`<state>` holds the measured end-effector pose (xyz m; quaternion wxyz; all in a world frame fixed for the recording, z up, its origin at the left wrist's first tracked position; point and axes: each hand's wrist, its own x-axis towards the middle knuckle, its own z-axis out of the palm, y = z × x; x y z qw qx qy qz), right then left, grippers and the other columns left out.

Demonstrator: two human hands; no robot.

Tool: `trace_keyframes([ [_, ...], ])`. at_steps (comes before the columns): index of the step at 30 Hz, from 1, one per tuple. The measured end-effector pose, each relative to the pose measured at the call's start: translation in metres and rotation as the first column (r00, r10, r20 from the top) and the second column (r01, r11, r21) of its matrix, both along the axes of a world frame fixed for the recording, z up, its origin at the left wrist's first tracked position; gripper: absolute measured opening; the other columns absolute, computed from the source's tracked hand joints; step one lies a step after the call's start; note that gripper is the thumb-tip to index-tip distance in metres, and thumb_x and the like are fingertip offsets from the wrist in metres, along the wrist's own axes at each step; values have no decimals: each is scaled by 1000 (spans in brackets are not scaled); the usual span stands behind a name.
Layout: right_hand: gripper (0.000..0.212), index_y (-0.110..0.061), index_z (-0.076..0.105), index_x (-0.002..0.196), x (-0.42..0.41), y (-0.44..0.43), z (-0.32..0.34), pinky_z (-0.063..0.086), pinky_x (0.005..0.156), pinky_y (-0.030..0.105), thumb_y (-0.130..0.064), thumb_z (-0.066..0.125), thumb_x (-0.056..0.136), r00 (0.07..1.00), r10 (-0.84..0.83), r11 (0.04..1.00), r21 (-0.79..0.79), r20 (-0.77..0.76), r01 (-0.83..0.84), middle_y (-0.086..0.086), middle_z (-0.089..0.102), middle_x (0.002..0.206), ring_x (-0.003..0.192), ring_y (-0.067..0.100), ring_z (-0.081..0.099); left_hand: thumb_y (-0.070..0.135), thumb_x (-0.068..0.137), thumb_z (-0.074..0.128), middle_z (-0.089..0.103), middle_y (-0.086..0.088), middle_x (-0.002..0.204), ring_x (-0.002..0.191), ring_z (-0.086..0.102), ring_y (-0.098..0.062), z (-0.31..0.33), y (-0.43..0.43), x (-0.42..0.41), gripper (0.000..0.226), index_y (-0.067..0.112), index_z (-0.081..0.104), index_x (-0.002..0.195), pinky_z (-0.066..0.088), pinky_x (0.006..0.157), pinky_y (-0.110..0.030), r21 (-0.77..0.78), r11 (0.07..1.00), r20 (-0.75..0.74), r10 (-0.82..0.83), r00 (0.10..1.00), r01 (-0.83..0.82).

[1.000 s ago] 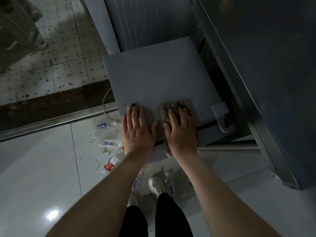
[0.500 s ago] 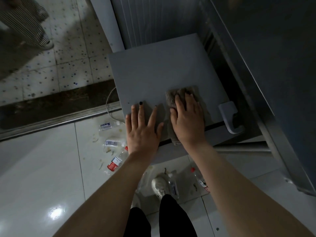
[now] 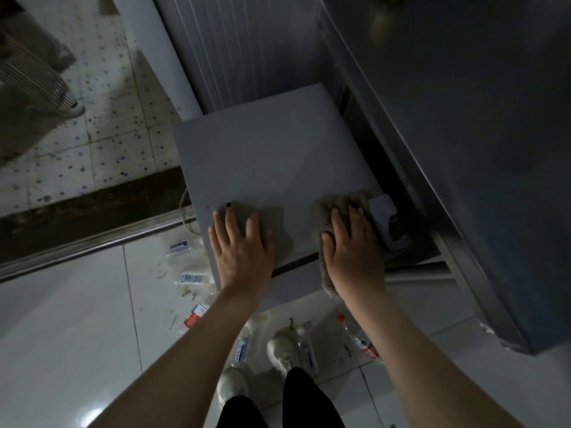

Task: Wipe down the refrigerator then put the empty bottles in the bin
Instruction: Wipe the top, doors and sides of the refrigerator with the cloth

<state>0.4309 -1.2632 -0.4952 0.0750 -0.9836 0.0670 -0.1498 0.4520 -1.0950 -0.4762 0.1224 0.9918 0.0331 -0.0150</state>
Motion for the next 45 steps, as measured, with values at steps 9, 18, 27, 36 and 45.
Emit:
trace_keyframes([
  [9,46,0,60,119,13,4,-2,45,95,47,-28,39,89,999,-24,1000,10,23,24,29,57,121,114,41,55,43,93,33,24,-19,151,143,11,-33,-5,-61,36,54,10,42,135,2,115,-48,-16,994,-1,-112,994,112],
  [18,52,3,54,125,83,8,-4,36,104,47,-29,36,87,990,-142,988,56,13,141,33,52,125,121,43,48,43,92,28,32,-21,147,141,19,-35,-9,-60,35,54,11,45,132,9,113,-52,15,994,31,-111,993,110],
  [27,56,3,51,128,92,-11,-1,37,102,50,-33,31,90,995,-66,995,65,-79,71,35,49,127,122,46,45,39,90,33,37,-24,144,139,23,-38,-12,-61,36,51,8,50,127,13,111,-56,24,992,77,-127,989,126],
  [36,47,2,58,121,45,0,-1,41,98,48,-29,38,91,999,-3,1000,-10,-41,3,33,54,122,115,44,53,36,92,23,32,-22,147,141,16,-37,-11,-61,36,53,9,47,131,7,113,-54,-25,992,63,-120,991,122],
  [45,57,-8,46,136,100,-3,4,26,109,50,-35,29,89,987,43,992,121,-155,-24,31,40,138,132,42,34,35,90,22,36,-24,144,140,20,-38,-12,-61,37,55,5,49,128,9,113,-52,-93,989,95,-103,990,112],
])
